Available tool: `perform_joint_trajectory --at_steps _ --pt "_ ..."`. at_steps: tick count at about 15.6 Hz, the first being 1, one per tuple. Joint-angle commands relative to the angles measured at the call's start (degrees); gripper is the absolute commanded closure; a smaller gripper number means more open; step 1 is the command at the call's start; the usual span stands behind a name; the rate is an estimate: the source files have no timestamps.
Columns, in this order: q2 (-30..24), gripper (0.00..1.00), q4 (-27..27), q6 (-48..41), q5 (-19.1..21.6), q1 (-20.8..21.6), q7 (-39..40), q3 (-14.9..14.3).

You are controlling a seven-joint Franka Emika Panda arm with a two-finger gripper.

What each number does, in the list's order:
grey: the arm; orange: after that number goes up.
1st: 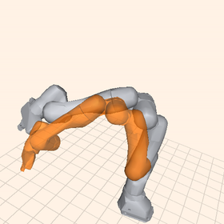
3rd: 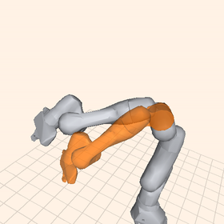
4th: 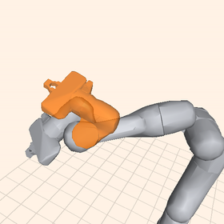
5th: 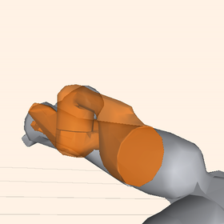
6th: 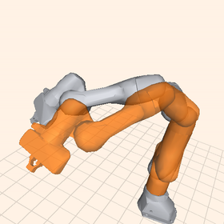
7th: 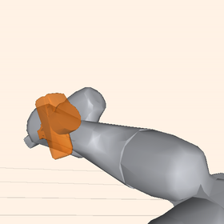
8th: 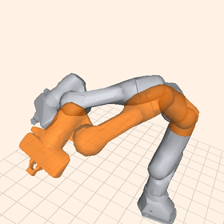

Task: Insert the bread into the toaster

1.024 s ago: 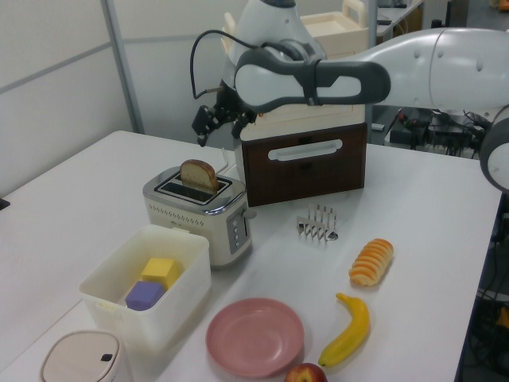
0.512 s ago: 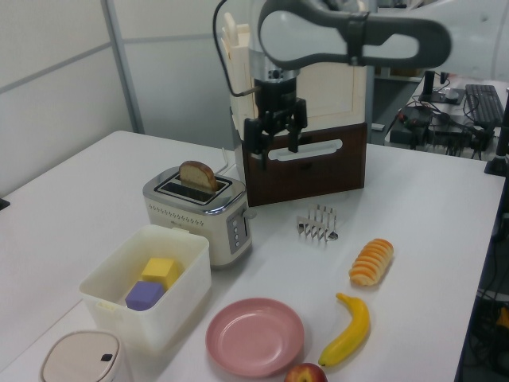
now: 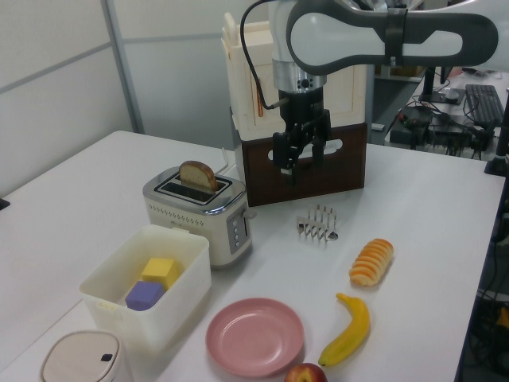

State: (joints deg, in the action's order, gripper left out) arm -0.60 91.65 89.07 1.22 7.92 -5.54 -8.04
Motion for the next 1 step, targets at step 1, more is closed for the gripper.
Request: perform_joint_trajectory --at_steps 1 --pt "-1.43 0.0 1.6 0.49 -0.78 0.25 1.49 -0.49"
